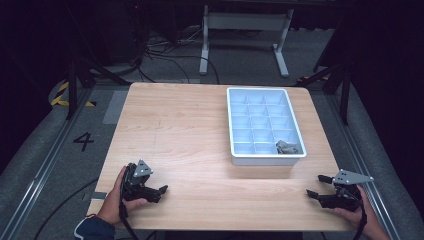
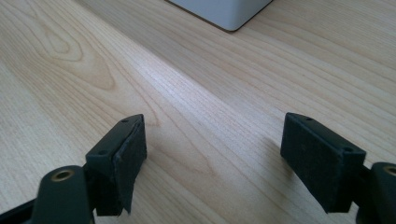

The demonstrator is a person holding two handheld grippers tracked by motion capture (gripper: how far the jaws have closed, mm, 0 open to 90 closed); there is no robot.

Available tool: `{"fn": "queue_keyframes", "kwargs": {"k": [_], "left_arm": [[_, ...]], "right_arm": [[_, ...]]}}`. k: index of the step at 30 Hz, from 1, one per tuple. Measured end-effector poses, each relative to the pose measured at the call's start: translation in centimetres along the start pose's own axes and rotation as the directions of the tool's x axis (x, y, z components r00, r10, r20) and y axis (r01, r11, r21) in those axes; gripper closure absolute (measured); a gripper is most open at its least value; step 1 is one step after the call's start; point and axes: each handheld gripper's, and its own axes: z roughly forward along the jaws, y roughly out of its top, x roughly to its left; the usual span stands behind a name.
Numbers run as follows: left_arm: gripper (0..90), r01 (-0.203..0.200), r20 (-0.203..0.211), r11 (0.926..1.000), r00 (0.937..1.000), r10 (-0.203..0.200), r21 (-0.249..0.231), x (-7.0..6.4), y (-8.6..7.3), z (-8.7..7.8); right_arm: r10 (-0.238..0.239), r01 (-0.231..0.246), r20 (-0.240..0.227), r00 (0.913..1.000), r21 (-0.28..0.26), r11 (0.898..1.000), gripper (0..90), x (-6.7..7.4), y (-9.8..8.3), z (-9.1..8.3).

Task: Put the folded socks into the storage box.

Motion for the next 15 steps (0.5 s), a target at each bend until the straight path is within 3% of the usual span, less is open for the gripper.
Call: {"fn": "queue_keyframes", "kwargs": {"k": [15], "left_arm": [[0.4, -0.001, 0.0, 1.0, 1.0, 0.001, 0.001, 0.01, 0.0, -0.01]], "right_arm": [[0.0, 0.0, 0.0, 1.0, 0.0, 1.0, 23.1, 0.0, 0.0, 0.0]]}}
